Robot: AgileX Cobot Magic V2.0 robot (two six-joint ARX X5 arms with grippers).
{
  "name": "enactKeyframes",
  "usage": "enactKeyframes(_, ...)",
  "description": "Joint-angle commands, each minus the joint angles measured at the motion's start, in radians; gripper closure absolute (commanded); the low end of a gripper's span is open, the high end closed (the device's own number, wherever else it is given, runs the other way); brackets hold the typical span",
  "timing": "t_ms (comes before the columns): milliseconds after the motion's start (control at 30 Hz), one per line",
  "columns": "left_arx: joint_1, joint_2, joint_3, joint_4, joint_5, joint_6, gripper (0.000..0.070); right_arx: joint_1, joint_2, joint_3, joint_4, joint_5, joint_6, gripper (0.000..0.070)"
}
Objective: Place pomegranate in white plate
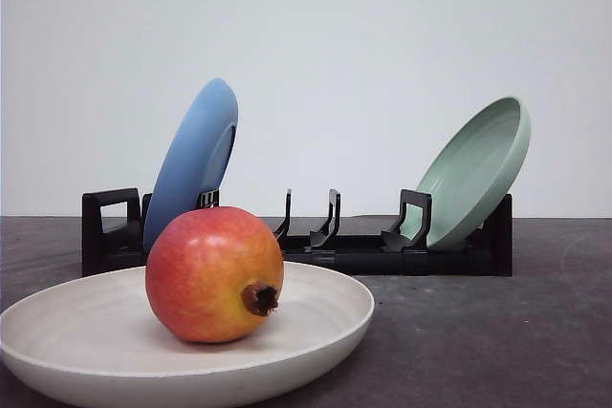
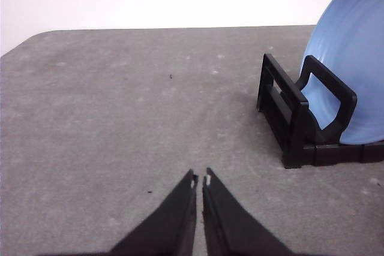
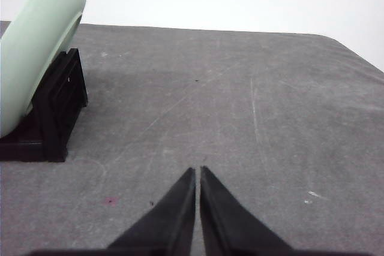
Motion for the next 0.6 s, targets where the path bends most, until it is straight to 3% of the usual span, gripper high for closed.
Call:
enactKeyframes(0,0.0,-0.001,-0.01,-0.004,-0.002,0.008,0.07,0.0,-0.002,-0.004,0.009,0.004,0.011,0.0692)
enactKeyframes(567,0.0,-0.001,-0.01,-0.004,-0.002,0.007,0.07,0.0,-0.002,-0.004,0.009,0.004,0.011,0.0692)
